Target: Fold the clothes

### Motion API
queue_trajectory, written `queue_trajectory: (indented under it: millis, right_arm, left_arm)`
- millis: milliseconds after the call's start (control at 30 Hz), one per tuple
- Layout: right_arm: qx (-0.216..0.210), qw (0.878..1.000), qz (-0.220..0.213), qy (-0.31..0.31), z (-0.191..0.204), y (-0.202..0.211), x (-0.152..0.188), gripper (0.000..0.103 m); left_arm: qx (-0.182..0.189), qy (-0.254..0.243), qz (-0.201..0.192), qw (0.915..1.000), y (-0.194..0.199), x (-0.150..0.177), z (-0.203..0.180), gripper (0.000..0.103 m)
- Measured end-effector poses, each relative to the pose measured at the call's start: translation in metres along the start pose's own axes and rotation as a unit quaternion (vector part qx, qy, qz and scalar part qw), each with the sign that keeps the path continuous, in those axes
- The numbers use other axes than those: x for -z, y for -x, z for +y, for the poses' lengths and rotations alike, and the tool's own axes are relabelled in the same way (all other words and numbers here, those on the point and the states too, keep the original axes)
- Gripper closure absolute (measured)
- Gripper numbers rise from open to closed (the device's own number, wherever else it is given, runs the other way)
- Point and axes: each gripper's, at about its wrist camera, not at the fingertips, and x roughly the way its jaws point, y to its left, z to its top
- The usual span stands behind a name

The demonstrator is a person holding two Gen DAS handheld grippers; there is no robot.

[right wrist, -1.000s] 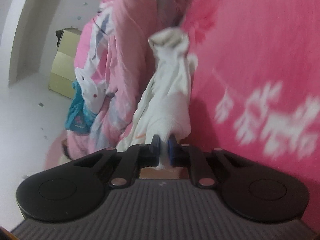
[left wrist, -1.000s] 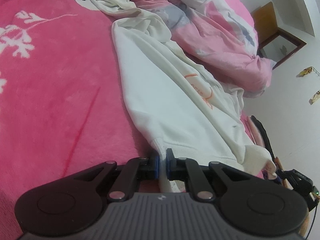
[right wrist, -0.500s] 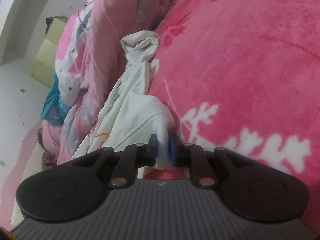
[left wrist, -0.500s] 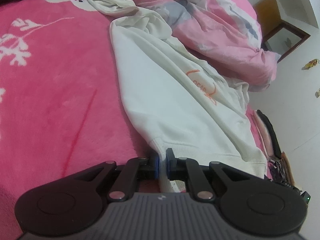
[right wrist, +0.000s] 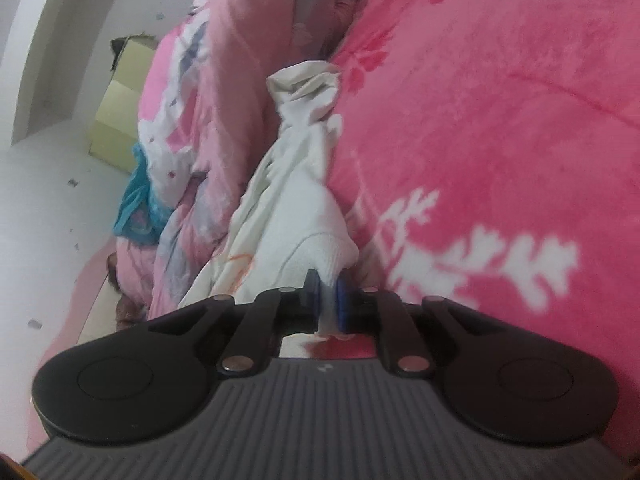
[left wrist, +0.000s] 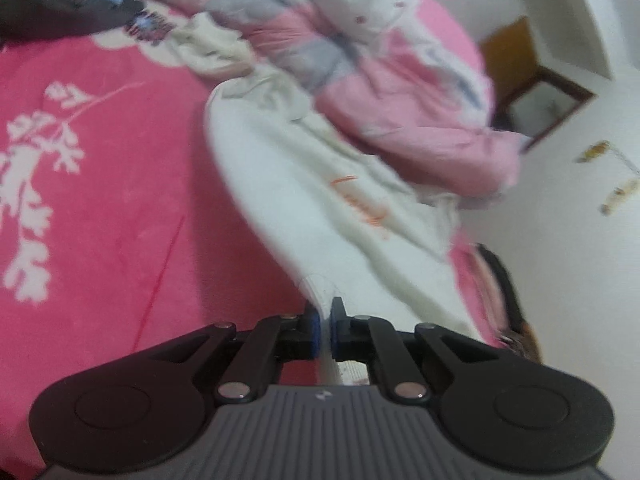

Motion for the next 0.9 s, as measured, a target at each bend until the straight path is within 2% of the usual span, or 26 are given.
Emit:
queue_trajectory:
  millis: [67,200,300,400,533,700,767,800,833,900]
  right_arm:
    - [-0.005,1.000,0.004,-0.003,0.004,0.011,0.002,0.097]
    - [-0.002,0.999,0.011,0.035,0.031,0.042,0.013,0.097]
    - [-0.017,0.999,0.019,0.037,0.039,0.061,0.021,0.097]
    - [-0.017,0.999,0.026,0.040,0.040,0.073,0.031,0.097]
    - [0.034,0.997,0.042,0.050,0.025,0.064,0.047,0.097]
    - [0.077,0.994,0.048,0.066,0.015,0.061,0.057,0.093]
    - [0.089,0.993,0.032,0.066,0.013,0.074,0.057,0.092]
    - [0.097,0.993,0.022,0.068,0.012,0.081,0.056,0.092]
    - [0.105,0.992,0.012,0.071,0.012,0.088,0.055,0.092]
    - [0.113,0.990,-0.008,0.087,0.016,0.103,0.054,0.092]
  left_arm:
    - [0.015,-0.010,0.000,0.9998,0.017,0.001,0.001,0.097]
    - [0.031,-0.017,-0.001,0.9994,0.055,0.003,0.008,0.098]
    - [0.032,-0.020,0.000,0.9993,0.078,0.008,0.017,0.098]
    - [0.018,-0.021,0.008,0.9996,0.087,0.015,0.028,0.098]
    - [-0.009,-0.023,0.032,0.9992,0.077,0.026,0.045,0.097]
    - [-0.044,-0.066,0.049,0.9956,0.065,0.035,0.050,0.095]
    - [-0.057,-0.078,0.053,0.9939,0.064,0.038,0.051,0.092]
    - [-0.064,-0.081,0.049,0.9935,0.068,0.039,0.053,0.085]
    - [-0.074,-0.082,0.041,0.9930,0.072,0.039,0.054,0.080]
    - [-0.090,-0.079,0.017,0.9927,0.084,0.038,0.055,0.078]
